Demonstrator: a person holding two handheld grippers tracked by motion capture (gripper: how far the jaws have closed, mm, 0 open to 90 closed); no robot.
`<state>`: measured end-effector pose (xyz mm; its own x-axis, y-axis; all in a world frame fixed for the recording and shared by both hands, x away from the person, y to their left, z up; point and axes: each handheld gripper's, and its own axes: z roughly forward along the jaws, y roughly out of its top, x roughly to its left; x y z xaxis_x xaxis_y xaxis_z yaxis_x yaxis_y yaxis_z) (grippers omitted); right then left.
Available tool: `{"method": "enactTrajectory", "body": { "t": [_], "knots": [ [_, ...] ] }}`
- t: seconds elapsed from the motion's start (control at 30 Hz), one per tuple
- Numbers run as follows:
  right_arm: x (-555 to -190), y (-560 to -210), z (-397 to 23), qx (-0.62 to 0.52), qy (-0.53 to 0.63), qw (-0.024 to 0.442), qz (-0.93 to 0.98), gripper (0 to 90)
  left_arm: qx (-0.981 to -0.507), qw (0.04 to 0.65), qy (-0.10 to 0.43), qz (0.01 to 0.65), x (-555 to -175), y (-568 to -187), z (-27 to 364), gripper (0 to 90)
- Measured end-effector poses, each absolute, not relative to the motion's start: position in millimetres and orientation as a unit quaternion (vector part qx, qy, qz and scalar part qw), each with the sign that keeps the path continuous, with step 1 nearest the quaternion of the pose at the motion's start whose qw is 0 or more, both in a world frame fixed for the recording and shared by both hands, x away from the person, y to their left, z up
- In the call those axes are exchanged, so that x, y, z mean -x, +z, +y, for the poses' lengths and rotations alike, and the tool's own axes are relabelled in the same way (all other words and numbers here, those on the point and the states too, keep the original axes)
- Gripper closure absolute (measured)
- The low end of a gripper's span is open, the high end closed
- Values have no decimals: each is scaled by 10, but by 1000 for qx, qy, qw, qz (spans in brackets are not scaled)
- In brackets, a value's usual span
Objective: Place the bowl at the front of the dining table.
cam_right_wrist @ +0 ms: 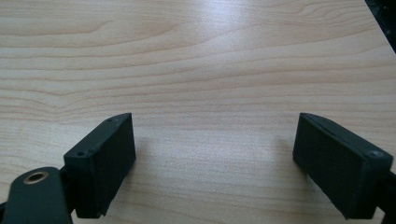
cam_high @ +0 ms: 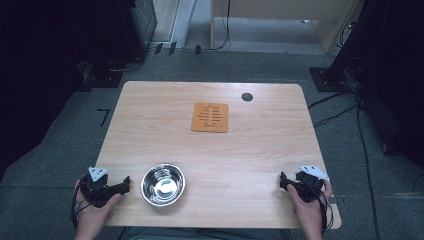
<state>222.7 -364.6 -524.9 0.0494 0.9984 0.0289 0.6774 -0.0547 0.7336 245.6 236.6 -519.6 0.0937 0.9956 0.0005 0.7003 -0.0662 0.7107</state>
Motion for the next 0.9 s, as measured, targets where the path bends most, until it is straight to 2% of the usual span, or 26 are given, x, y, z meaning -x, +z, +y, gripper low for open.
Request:
{"method": "enactTrajectory", "body": {
  "t": [0.5,0.67,0.9],
  "knots": [
    [-2215,-5248,-3629,-675,282,284,620,129,-686,285,257,618,-2467,-5194,2361,0],
    [-2191,-5239,-3572,-675,281,297,614,189,-686,285,257,618,-2468,-5194,2361,0],
    [-2202,-5091,-3372,-665,321,279,614,189,-687,286,257,617,-2468,-5194,2359,0]
  ]
}}
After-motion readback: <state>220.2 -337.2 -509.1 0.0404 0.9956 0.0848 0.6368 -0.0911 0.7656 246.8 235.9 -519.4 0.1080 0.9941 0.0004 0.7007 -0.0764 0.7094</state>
